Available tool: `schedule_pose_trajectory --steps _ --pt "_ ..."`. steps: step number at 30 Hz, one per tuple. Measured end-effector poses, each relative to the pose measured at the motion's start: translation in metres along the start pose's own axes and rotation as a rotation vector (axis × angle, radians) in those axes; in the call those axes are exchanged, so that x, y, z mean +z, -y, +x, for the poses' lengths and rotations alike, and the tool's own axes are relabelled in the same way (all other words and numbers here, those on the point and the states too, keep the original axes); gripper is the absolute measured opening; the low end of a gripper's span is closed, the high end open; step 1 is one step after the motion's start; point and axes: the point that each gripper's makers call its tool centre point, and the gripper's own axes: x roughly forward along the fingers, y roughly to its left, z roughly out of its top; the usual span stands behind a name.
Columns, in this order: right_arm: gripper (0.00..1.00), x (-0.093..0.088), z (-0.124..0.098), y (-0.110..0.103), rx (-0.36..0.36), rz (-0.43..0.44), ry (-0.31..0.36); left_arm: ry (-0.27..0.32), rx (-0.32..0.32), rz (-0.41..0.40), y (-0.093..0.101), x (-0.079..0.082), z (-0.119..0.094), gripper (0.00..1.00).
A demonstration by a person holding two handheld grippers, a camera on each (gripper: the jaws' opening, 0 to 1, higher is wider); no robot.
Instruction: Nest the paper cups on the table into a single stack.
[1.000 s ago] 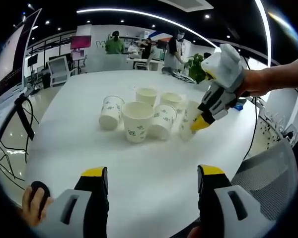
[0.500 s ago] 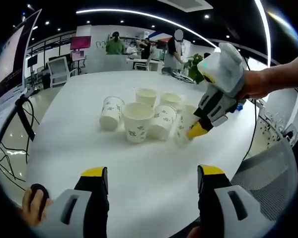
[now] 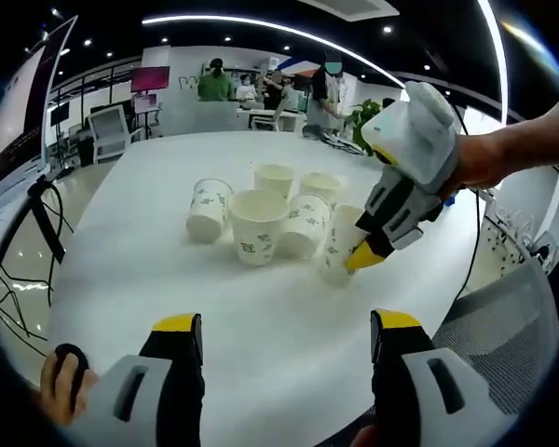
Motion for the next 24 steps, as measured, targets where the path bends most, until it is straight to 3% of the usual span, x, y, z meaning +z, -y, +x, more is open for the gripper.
schedule_pose_trajectory --steps 13,15,19,24 --pt "0.03 0.001 0.008 0.004 0.006 -0.02 -0.009 -0.003 0.005 -0.005 -0.002 -0.001 -0.002 0.72" --pt "0.04 0.0 -0.002 -0.003 0.005 -0.023 -0.01 -0.002 0.005 -0.008 -0.002 -0.001 -0.001 0.72" --pt "0.06 0.0 0.005 0.003 0.007 -0.003 0.004 -0.003 0.005 -0.006 -0.003 -0.002 -0.001 0.73" --pt "0.1 0.001 -0.005 0.0 0.008 0.018 0.019 -0.004 0.005 -0.004 -0.003 -0.002 -0.001 0.73"
